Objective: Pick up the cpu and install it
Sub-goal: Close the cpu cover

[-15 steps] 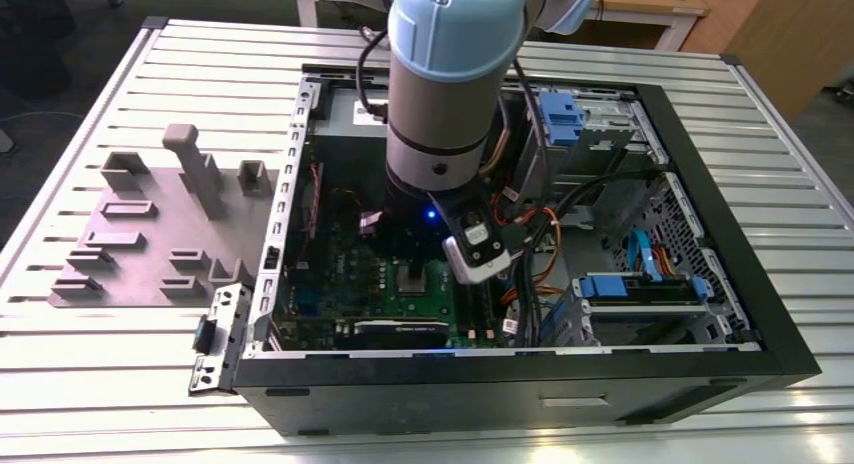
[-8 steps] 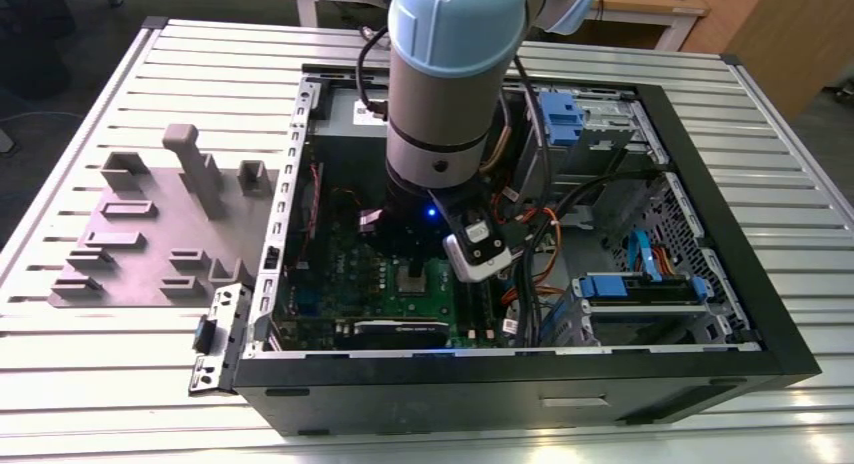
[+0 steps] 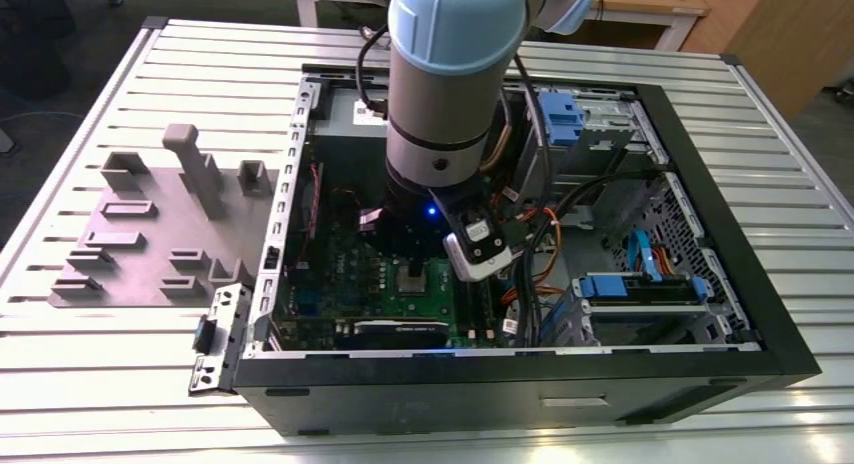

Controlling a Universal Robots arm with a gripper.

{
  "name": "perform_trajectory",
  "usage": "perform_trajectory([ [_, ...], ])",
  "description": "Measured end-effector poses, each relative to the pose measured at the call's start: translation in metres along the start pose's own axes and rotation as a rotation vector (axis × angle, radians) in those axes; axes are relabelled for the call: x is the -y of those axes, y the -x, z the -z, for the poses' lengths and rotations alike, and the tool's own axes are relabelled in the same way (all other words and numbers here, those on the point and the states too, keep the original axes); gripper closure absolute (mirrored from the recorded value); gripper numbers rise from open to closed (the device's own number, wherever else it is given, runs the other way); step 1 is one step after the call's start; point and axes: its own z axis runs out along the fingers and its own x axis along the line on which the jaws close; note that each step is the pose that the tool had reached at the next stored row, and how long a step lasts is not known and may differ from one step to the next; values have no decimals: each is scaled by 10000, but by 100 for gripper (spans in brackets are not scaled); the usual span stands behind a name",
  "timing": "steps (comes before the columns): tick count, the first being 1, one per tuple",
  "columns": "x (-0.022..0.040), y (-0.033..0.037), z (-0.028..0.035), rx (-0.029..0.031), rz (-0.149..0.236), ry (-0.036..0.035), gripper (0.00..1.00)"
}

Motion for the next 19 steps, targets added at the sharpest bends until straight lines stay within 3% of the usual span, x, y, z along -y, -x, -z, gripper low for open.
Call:
perform_trajectory([
  [19,0,-1,51,2,0,4,89],
])
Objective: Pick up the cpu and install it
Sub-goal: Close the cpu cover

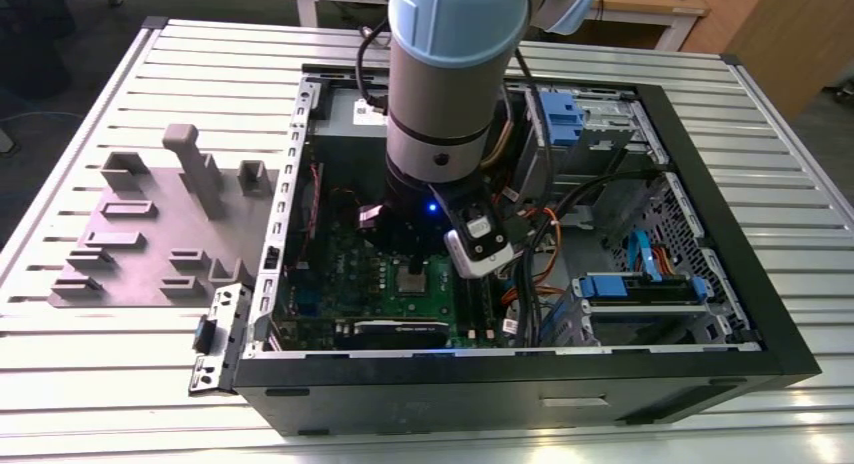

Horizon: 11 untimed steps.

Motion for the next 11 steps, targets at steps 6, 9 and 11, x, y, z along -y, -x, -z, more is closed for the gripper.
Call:
perform_trajectory([
  [6,0,0,15,-1,0,-2,89],
  [9,0,-1,23,-2,0,-3,89],
  [11,0,-1,29,-2,0,-2,89],
])
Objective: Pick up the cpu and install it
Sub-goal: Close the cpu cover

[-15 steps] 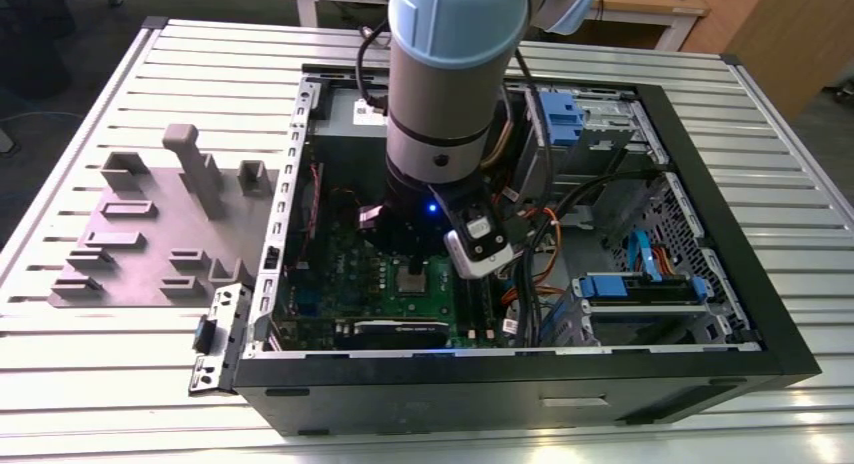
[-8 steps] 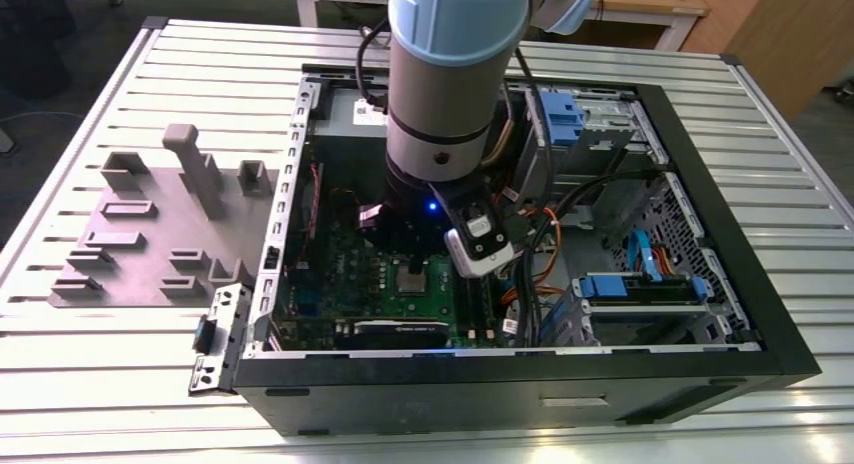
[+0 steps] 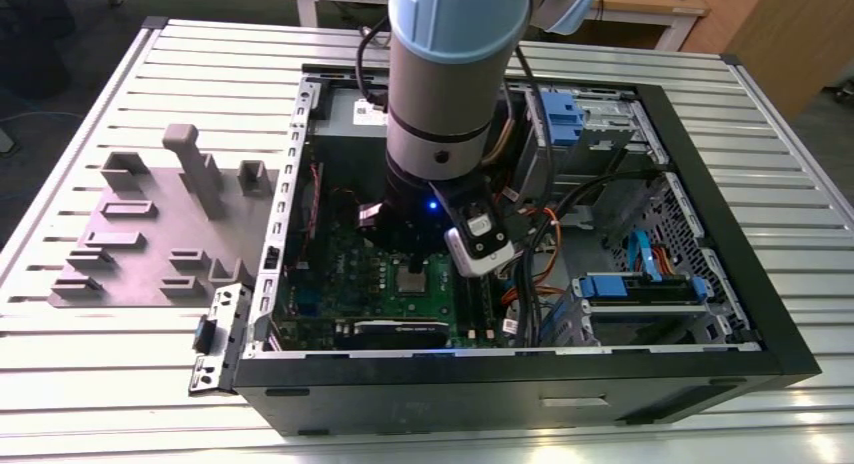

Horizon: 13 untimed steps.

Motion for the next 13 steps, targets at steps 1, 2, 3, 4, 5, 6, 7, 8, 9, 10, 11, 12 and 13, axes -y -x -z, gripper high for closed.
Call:
perform_trajectory([
  [1,0,0,4,0,0,-1,89],
  [2,0,0,8,0,0,0,89],
  [3,0,0,11,0,0,1,89],
  [4,0,0,15,0,0,1,89],
  [5,0,0,17,1,0,2,89],
  [6,0,0,18,2,0,3,89],
  [7,0,0,22,1,0,1,89],
  [8,0,0,24,0,0,0,89],
  [9,0,0,25,1,0,1,89],
  [10,0,0,26,0,0,0,89],
  [11,0,0,28,0,0,0,89],
  [12,0,0,33,-1,0,-2,89],
  [13,0,0,36,-1,0,-1,89],
])
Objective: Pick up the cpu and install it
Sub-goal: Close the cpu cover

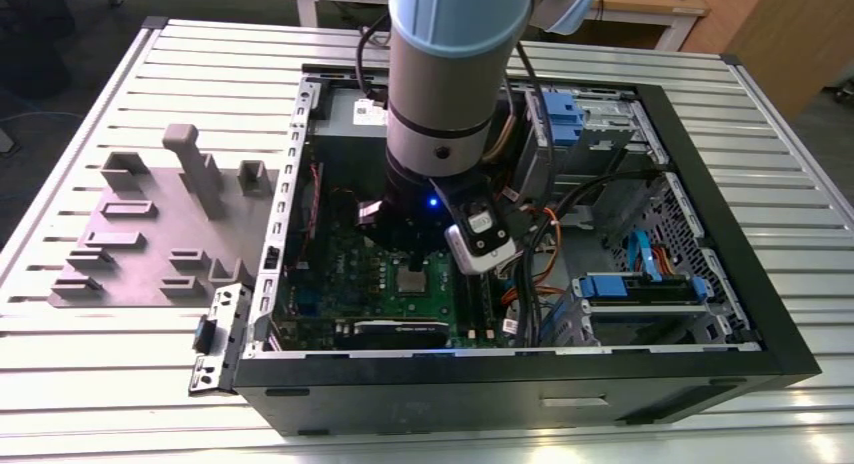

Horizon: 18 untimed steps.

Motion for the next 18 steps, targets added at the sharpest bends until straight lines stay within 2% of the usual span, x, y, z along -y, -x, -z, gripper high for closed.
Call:
perform_trajectory([
  [14,0,0,12,0,0,1,89],
  [18,0,-1,52,0,0,0,89],
])
